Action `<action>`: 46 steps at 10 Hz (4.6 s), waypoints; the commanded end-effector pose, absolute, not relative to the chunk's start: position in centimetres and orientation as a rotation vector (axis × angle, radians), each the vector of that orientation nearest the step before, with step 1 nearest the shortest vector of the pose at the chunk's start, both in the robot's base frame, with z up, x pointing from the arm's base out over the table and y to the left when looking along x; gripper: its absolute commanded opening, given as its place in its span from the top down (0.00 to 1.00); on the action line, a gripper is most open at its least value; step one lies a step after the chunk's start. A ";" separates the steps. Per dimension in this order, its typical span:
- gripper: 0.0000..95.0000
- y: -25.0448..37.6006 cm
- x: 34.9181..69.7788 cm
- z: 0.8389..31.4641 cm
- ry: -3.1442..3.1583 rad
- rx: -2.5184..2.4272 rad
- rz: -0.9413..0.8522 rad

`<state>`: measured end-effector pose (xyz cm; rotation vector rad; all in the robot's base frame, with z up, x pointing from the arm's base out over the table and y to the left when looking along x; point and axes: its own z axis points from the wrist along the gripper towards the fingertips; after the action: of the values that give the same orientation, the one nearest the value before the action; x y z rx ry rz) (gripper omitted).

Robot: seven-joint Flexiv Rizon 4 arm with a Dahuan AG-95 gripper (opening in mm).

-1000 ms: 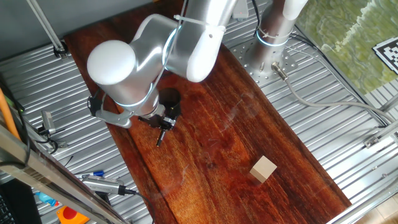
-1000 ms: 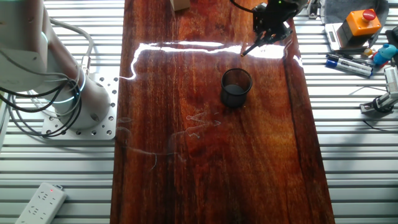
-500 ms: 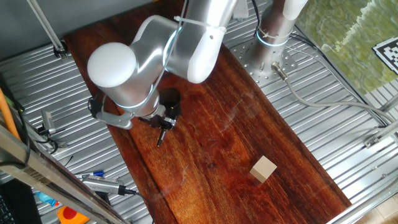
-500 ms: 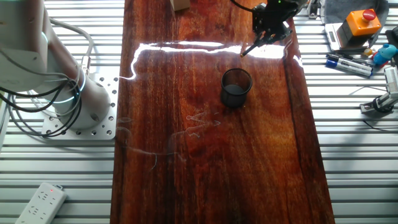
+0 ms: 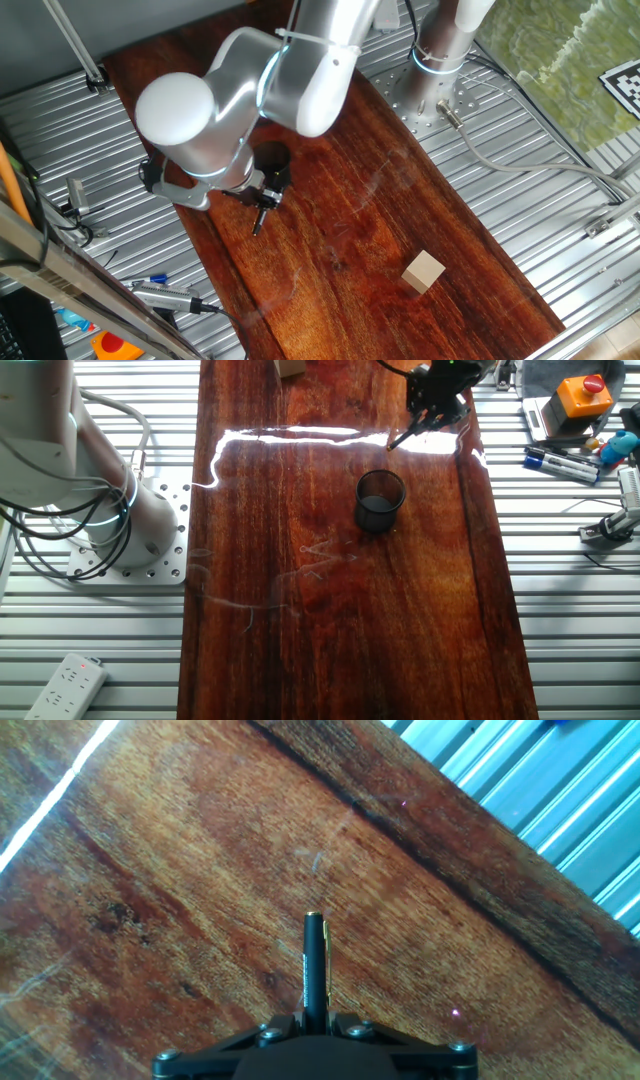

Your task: Put the pen into the pen holder

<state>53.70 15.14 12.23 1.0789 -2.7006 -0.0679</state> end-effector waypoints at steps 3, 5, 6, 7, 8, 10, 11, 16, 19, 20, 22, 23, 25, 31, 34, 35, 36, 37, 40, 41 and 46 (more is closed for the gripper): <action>1.00 15.1 53.6 12.2 -2.654 1.078 -0.093; 1.00 15.1 53.6 12.2 -2.660 1.072 -0.092; 1.00 15.1 53.6 12.2 -2.663 1.064 -0.090; 1.00 15.1 53.6 12.2 -2.665 1.060 -0.089; 1.00 15.1 53.6 12.2 -2.669 1.052 -0.094; 1.00 15.1 53.6 12.2 -2.671 1.041 -0.093; 1.00 15.1 53.6 12.2 -2.673 1.034 -0.089; 1.00 15.1 53.6 12.2 -2.692 1.003 -0.100; 1.00 15.1 53.6 12.2 -2.738 0.926 -0.082; 1.00 15.1 53.6 12.2 -2.753 0.906 -0.075; 1.00 15.1 53.6 12.2 -2.788 0.861 -0.060; 1.00 15.1 53.6 12.2 -2.804 0.841 -0.052; 1.00 15.1 53.6 12.2 -2.829 0.804 -0.033; 1.00 15.1 53.6 12.2 -2.868 0.753 -0.014; 1.00 15.1 53.6 12.2 -2.874 0.771 -0.019; 1.00 15.1 53.6 12.2 -2.872 0.783 -0.020; 1.00 15.1 53.6 12.2 -2.870 0.795 -0.021; 1.00 15.1 53.6 12.2 -2.868 0.800 -0.020; 1.00 15.1 53.6 12.2 -2.857 0.813 -0.002; 1.00 15.1 53.6 12.2 -2.855 0.815 0.002; 1.00 13.3 52.7 13.3 -2.804 0.856 -0.011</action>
<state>52.69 13.27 13.22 0.8552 -2.8049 -0.0088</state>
